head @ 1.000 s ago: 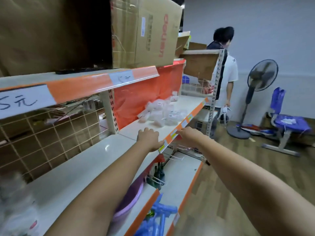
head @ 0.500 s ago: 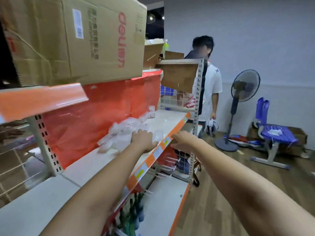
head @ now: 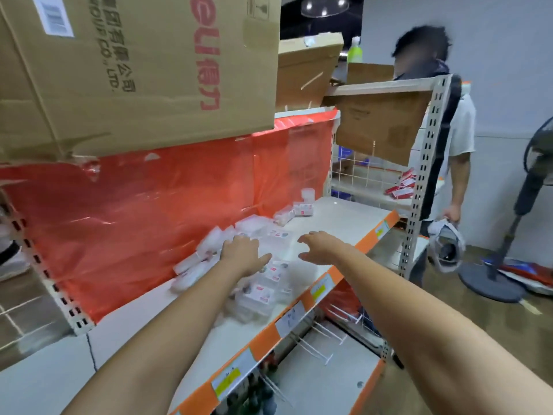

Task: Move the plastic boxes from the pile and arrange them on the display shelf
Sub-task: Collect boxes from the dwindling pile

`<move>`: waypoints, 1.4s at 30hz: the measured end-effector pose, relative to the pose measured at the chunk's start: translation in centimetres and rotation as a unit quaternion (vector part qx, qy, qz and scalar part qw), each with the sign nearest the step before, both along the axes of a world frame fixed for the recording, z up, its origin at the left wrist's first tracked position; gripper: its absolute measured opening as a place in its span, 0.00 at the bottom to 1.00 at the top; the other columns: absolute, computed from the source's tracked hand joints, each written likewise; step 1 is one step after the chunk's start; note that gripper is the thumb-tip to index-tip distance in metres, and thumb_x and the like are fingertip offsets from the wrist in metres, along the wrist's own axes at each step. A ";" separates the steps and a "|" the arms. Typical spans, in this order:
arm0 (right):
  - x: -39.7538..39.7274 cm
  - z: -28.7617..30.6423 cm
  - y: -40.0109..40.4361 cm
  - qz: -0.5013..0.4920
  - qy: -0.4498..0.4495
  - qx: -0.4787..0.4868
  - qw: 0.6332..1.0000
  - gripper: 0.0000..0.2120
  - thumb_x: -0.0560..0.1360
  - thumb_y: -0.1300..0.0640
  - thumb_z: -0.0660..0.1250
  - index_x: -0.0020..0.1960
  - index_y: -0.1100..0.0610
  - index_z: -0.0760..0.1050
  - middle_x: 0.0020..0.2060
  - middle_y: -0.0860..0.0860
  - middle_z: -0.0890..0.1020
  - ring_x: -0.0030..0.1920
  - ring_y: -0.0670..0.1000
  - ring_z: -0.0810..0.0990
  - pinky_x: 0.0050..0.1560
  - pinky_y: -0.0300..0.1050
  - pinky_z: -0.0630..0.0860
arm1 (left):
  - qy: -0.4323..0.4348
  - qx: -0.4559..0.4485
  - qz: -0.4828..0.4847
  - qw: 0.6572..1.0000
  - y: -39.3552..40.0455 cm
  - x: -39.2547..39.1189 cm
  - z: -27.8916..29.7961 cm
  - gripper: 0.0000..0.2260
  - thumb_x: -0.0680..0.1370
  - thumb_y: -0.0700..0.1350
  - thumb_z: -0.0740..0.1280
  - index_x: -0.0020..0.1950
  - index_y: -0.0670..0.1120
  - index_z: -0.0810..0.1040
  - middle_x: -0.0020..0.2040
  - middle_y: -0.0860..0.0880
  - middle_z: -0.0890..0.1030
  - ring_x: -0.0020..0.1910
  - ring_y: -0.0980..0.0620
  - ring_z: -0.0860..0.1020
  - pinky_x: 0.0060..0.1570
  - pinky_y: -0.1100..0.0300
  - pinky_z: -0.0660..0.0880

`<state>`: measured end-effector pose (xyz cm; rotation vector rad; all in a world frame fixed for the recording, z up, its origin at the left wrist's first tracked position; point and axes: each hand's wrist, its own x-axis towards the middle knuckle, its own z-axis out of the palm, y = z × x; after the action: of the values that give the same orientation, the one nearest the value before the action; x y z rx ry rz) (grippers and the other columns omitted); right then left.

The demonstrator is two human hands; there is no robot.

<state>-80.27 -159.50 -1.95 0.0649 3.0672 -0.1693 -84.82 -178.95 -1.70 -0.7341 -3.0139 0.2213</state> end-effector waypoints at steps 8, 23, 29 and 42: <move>-13.8 -1.7 2.1 0.135 0.004 -0.002 0.991 0.25 0.77 0.50 0.62 0.72 0.54 0.64 0.68 0.55 0.71 0.68 0.57 0.66 0.65 0.50 0.69 | -0.003 0.083 0.156 0.984 1.1 -6.0 -1.5 0.28 0.76 0.65 0.57 0.71 0.50 0.67 0.69 0.47 0.70 0.68 0.45 0.67 0.64 0.50 0.66; -24.3 -4.9 0.7 0.349 0.087 -0.032 0.933 0.28 0.74 0.59 0.65 0.72 0.53 0.62 0.67 0.54 0.66 0.69 0.57 0.63 0.63 0.49 0.67 | 0.018 0.159 0.307 0.938 3.4 -7.0 -4.3 0.24 0.76 0.56 0.65 0.69 0.46 0.68 0.65 0.45 0.68 0.62 0.45 0.69 0.59 0.52 0.71; -24.1 -5.2 0.9 0.353 0.148 -0.030 0.924 0.24 0.75 0.62 0.61 0.70 0.54 0.65 0.63 0.55 0.69 0.63 0.57 0.67 0.56 0.47 0.67 | 0.014 0.210 0.340 0.916 3.8 -6.8 -4.8 0.25 0.77 0.54 0.66 0.71 0.48 0.66 0.66 0.43 0.66 0.66 0.44 0.65 0.64 0.52 0.67; -22.0 -2.1 3.9 0.226 0.042 -0.499 0.836 0.14 0.74 0.64 0.66 0.59 0.56 0.75 0.51 0.50 0.80 0.48 0.50 0.77 0.43 0.36 0.72 | 0.061 0.382 0.375 0.842 3.7 -5.7 -4.1 0.26 0.73 0.54 0.71 0.69 0.54 0.68 0.65 0.46 0.71 0.66 0.46 0.67 0.62 0.55 0.66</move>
<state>-102.23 -155.61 -4.02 -0.7093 2.5368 -1.6771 -90.50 -175.20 -5.84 0.5061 -2.6958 -0.8410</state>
